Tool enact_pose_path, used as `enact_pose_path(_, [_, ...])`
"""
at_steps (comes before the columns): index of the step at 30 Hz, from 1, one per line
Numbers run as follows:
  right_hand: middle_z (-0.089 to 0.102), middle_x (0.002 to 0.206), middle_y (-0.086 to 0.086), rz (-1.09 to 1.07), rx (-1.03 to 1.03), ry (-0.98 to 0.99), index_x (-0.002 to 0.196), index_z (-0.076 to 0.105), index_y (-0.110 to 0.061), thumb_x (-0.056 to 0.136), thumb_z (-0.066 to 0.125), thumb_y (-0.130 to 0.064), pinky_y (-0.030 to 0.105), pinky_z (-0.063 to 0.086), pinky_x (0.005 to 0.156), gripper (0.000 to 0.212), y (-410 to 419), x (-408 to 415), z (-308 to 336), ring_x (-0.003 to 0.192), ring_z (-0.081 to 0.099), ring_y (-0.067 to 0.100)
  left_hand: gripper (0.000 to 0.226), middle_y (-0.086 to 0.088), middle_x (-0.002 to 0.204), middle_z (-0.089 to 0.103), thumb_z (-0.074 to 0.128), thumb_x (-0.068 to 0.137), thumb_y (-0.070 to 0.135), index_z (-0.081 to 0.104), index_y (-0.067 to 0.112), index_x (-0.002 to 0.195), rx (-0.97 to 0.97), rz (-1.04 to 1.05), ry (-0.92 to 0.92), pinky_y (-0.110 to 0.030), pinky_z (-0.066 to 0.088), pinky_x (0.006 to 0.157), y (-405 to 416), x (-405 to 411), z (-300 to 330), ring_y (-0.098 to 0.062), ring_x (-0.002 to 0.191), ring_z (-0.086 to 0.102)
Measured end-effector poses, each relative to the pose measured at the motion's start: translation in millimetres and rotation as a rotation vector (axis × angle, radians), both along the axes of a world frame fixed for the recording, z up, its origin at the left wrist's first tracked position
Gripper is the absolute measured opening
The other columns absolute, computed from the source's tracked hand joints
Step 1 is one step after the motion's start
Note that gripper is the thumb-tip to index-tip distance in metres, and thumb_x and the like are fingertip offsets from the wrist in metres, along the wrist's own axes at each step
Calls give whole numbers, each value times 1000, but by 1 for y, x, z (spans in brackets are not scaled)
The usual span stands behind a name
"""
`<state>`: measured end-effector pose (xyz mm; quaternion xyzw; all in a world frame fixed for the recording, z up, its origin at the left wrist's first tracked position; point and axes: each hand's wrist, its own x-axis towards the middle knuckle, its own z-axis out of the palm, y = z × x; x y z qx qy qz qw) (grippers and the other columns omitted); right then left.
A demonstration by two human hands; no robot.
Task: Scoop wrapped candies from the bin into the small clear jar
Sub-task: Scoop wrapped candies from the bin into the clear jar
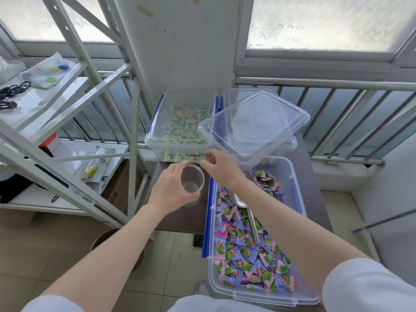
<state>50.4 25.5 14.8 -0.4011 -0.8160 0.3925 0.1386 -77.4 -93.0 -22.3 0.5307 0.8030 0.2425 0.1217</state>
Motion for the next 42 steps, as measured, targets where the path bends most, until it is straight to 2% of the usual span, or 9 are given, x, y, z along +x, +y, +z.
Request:
enact_pose_path(2, [67, 106, 5, 25, -66, -145, 119, 60, -17, 86, 50, -44, 42, 52, 88, 44, -11, -9, 3, 96, 62, 25, 89, 2, 134, 52, 79, 63, 46, 40, 24, 141, 92, -62, 62, -38, 45, 98, 6, 2, 12, -21, 122, 49])
enact_pose_path(7, [68, 109, 15, -111, -191, -55, 116, 64, -6, 90, 41, -5, 50, 58, 79, 35, -6, 0, 2, 93, 68, 36, 108, 8, 140, 48, 82, 64, 48, 22, 25, 151, 222, -149, -76, -30, 28, 104, 7, 14, 29, -6, 126, 38])
enact_pose_path(10, [65, 99, 11, -231, -489, 118, 116, 61, -1, 92, 44, 3, 32, 60, 55, 30, 2, 20, 8, 62, 66, 27, 118, 8, 151, 37, 85, 61, 44, 11, 29, 152, 212, -147, -144, -34, 21, 111, 8, 16, 29, -3, 134, 30])
enact_pose_path(16, [65, 89, 4, -323, -730, 282, 104, 64, -8, 95, 48, -26, 30, 52, 56, 26, 5, 51, 6, 58, 62, 21, 94, 7, 134, 53, 83, 63, 46, 37, 22, 141, 184, -180, -41, -32, 40, 103, 23, 24, 25, -10, 121, 50])
enact_pose_path(19, [60, 88, 9, -471, -392, -76, 91, 58, -8, 93, 39, -31, 41, 51, 79, 29, 11, 79, -26, 72, 58, 26, 92, 5, 132, 54, 82, 63, 43, 38, 21, 141, 132, -166, -31, -27, 37, 98, 23, 21, 11, -12, 120, 50])
enact_pose_path(23, [62, 85, 4, -256, -273, -634, 92, 57, -11, 79, 55, -44, 30, 46, 66, 36, -9, 112, -61, 79, 61, 25, 94, 4, 133, 53, 81, 61, 44, 36, 21, 141, 42, -83, -78, -34, 41, 100, 13, 18, -9, -15, 123, 50])
enact_pose_path(27, [56, 84, 5, -251, -255, -624, 73, 44, -15, 84, 59, -27, 29, 43, 59, 22, -21, 110, -87, 78, 58, 25, 93, 6, 133, 53, 80, 60, 46, 37, 24, 140, 2, -73, -135, -36, 43, 101, 5, 20, -20, -15, 122, 51])
enact_pose_path(34, [48, 81, 10, -224, -257, -519, 83, 43, -4, 89, 45, -6, 27, 30, 45, 7, -10, 108, -76, 62, 44, 21, 98, 3, 139, 50, 80, 61, 47, 33, 22, 143, -31, -51, -167, -40, 43, 103, 10, 17, -21, -17, 126, 48])
enact_pose_path(42, [48, 69, 4, -77, -17, -901, 74, 47, -8, 86, 48, -15, 30, 43, 63, 14, 10, 148, 8, 68, 51, 25, 100, 0, 139, 49, 80, 60, 48, 32, 22, 143, -47, -16, -159, -46, 44, 101, 15, 18, -28, -21, 125, 49])
